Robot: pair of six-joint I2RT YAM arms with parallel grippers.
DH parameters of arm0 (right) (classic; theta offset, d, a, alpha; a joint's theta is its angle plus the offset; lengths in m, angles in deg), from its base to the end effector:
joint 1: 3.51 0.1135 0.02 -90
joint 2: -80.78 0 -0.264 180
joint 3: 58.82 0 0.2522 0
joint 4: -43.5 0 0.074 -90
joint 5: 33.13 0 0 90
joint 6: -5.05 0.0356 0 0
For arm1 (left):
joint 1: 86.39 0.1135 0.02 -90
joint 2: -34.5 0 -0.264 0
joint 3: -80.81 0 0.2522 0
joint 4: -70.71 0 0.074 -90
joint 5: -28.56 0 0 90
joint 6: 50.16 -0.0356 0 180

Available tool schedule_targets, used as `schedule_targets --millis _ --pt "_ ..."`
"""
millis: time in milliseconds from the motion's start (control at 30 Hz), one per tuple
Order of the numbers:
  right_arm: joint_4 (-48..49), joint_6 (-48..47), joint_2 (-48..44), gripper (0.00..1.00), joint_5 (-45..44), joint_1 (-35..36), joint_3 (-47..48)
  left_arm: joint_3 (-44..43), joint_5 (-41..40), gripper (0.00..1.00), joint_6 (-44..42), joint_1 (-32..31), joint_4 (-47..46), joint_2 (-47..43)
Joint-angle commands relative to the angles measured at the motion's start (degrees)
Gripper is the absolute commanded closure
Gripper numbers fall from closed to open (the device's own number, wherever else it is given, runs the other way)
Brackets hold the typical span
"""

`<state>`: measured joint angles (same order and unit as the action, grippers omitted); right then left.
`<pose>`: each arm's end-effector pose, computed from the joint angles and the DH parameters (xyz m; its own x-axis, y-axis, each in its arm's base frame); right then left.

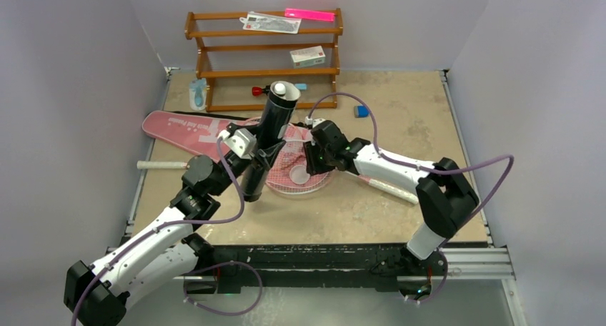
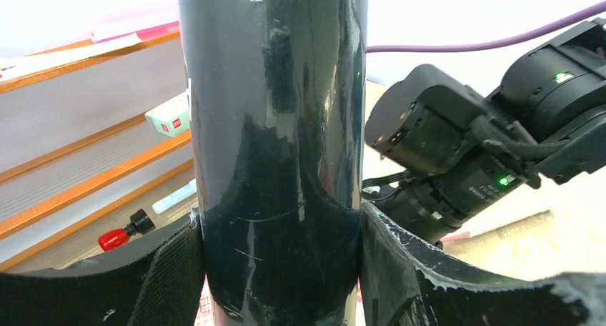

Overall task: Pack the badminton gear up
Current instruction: Pick up the lid from the center of the board.

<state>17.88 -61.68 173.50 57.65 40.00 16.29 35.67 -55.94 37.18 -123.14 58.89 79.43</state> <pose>0.2555 0.2432 0.2258 -0.7311 -0.1494 -0.6657 -0.4428 0.8462 0.2964 0.1521 -0.1178 0.3237 0.1979 -0.0902 -0.9761 0.6622 0.7465 0.0653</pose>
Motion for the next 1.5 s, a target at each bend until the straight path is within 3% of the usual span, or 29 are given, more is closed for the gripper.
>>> schedule_targets --millis 0,633,767,833,933,1100,1267,1467 --pt "-3.8 -2.6 2.8 0.63 -7.8 1.4 5.5 -3.0 -0.2 0.54 -0.5 0.5 -3.5 -0.6" --pt "-5.2 -3.2 10.8 0.69 -9.9 2.9 9.7 -3.0 -0.2 0.53 -0.6 0.5 -3.5 -0.7" --pt "-5.3 -3.2 11.2 0.77 -9.6 3.1 9.6 -3.0 -0.3 0.54 -0.6 0.5 -3.5 -0.6" --pt "-5.2 -3.1 10.7 0.87 -9.6 3.1 9.3 -3.0 -0.3 0.54 -0.6 0.5 -3.4 -0.7" --pt "-5.6 -1.9 7.5 0.99 -9.8 3.1 8.2 -2.9 -0.1 0.54 -0.6 0.5 -3.6 -0.4" --pt "-10.0 -1.7 -0.8 1.0 -12.6 2.9 6.7 -1.0 2.6 0.54 -0.5 0.5 -7.5 0.6" --pt "-14.9 -1.6 -9.8 1.0 -13.7 -0.1 3.7 3.0 11.4 0.54 4.0 0.5 -19.1 3.2" --pt "-17.6 -1.2 -24.6 1.0 -14.0 -6.2 -1.6 3.0 12.6 0.6 16.3 -0.1 -37.8 12.5"
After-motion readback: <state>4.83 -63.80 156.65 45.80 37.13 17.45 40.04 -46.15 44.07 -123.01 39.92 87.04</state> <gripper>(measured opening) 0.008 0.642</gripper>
